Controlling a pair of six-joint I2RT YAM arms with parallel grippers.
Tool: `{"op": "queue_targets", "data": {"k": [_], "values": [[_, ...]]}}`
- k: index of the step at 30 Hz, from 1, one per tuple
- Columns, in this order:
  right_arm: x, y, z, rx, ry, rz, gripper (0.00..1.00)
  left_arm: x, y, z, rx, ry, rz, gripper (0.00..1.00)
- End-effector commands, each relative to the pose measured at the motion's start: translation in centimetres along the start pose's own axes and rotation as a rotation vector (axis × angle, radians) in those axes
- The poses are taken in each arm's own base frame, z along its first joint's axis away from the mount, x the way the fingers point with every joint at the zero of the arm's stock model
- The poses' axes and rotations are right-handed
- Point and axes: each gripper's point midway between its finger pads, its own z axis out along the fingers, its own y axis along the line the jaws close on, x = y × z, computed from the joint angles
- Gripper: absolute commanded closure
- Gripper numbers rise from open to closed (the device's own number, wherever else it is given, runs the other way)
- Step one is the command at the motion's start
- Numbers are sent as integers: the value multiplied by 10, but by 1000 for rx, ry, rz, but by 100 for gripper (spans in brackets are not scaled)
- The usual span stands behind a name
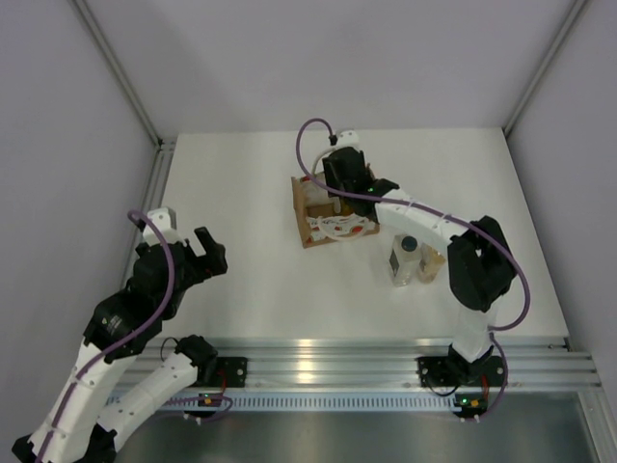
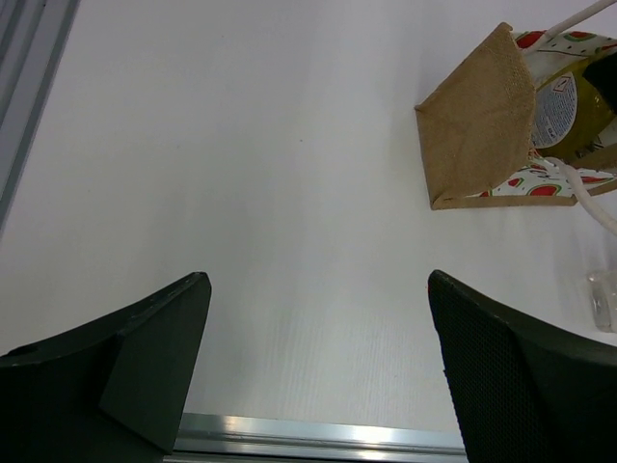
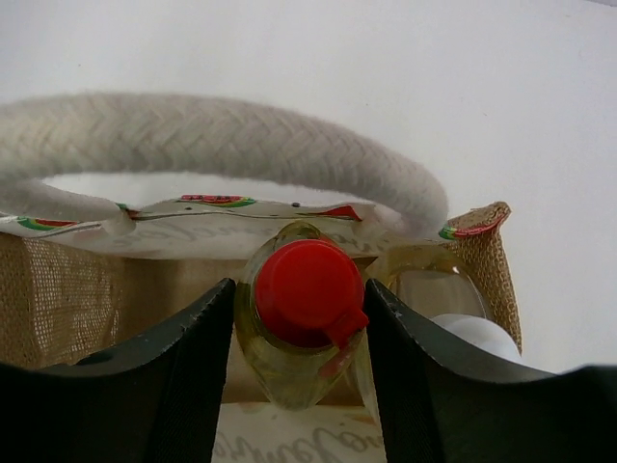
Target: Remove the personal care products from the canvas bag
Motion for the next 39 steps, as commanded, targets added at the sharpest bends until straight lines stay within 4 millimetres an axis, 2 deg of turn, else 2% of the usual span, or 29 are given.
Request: {"op": "queue_targets", "data": {"k": [1, 3, 10, 12, 14, 17, 18, 19, 24, 27, 32, 39], "values": [[18, 11, 17, -12, 39, 20, 48, -3, 2, -1, -5, -25, -23, 2], [20, 11, 17, -16, 43, 24, 44, -3, 2, -2, -4, -29, -28, 2], [21, 12, 12, -27, 36, 32, 38, -3, 1, -1, 2, -27, -24, 2], [21, 12, 12, -30, 36, 29, 44, -3, 1, -2, 4, -29, -23, 2], [23, 11, 15, -22, 37, 26, 44, -3, 1, -2, 6, -31, -26, 2], [23, 12, 18, -19, 39, 24, 53, -4, 1, -3, 9, -35, -30, 2], [23, 12, 18, -19, 38, 26, 64, -4, 2, -3, 6, -37, -30, 2], [22, 14, 18, -24, 36, 30, 69, -4, 2, -3, 7, -36, -29, 2], [2, 20, 6, -61, -6, 45, 94, -4, 2, -3, 9, -39, -32, 2], [-20, 24, -10, -80, -56, 47, 100, -4, 3, -4, 7, -46, -39, 2], [-53, 30, -39, -128, -128, 64, 100, -6, 5, -6, 7, -61, -54, 2], [-77, 32, -64, -177, -184, 77, 100, -6, 7, -7, 4, -65, -59, 2]]}}
